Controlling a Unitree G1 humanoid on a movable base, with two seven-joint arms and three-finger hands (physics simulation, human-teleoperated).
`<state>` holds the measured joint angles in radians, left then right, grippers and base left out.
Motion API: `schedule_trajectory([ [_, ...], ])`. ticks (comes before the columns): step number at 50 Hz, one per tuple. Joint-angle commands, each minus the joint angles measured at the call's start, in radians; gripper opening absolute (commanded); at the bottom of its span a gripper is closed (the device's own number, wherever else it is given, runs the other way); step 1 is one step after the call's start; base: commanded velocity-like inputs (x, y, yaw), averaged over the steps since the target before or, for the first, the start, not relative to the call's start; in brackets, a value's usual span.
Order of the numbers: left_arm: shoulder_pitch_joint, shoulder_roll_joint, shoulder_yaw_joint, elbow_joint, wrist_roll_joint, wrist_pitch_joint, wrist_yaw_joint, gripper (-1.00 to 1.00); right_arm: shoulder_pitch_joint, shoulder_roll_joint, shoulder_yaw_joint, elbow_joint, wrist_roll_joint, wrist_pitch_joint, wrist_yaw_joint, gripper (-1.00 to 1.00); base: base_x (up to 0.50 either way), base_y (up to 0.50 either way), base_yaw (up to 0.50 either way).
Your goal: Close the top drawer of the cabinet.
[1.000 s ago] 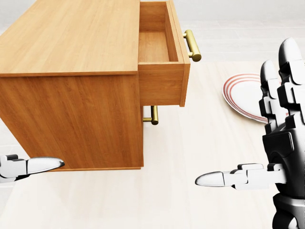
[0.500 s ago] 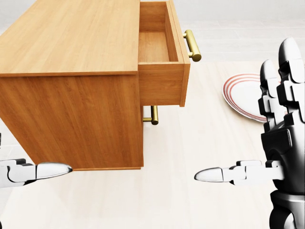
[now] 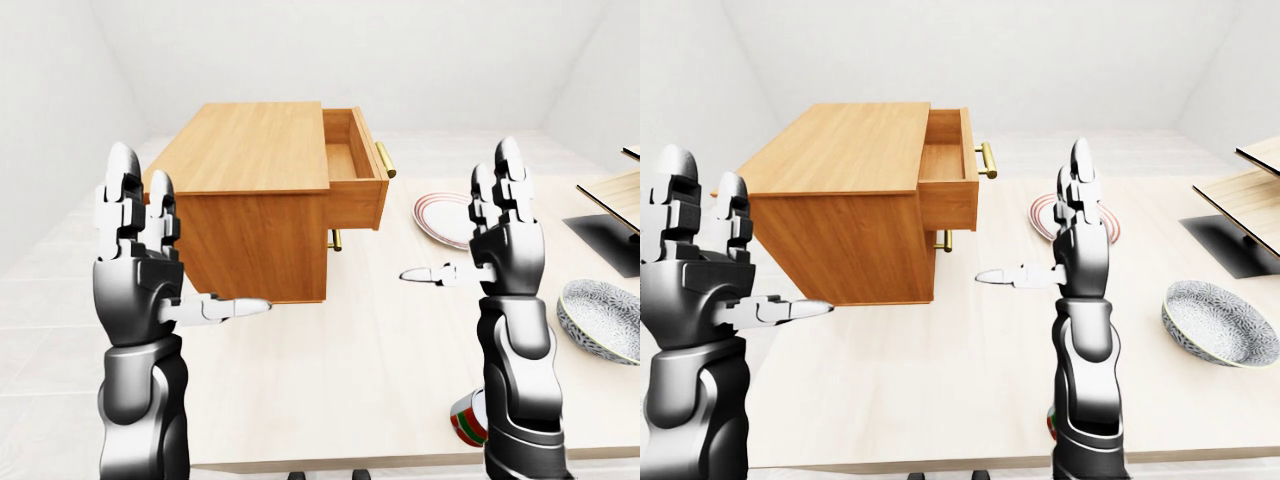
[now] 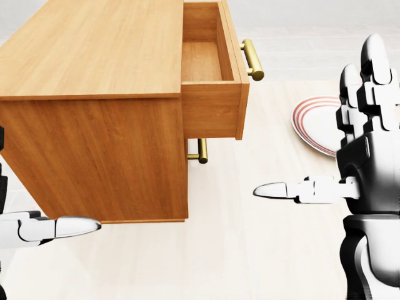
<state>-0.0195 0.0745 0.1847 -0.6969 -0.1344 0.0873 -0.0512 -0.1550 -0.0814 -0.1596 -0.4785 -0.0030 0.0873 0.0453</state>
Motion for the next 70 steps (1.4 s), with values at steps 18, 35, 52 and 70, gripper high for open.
schedule_trajectory([
  [18,-0.011,-0.008,0.012,0.017,-0.004,0.000,-0.001,1.00,-0.219,-0.054,0.022,0.293,0.007,0.000,-0.083,1.00,0.00,0.00,0.00],
  [35,-0.008,-0.008,0.009,0.019,-0.001,0.000,-0.003,1.00,-0.277,-0.042,0.057,0.492,-0.027,0.000,-0.098,1.00,0.00,0.00,0.00],
  [52,-0.009,-0.008,0.012,0.025,-0.003,0.000,-0.005,1.00,-0.288,-0.011,0.097,0.535,-0.056,0.000,-0.103,1.00,0.00,0.00,0.00],
  [70,-0.008,-0.008,0.009,0.028,0.001,0.000,-0.008,1.00,-0.314,0.011,0.118,0.563,-0.078,0.000,-0.090,1.00,0.00,0.00,0.00],
])
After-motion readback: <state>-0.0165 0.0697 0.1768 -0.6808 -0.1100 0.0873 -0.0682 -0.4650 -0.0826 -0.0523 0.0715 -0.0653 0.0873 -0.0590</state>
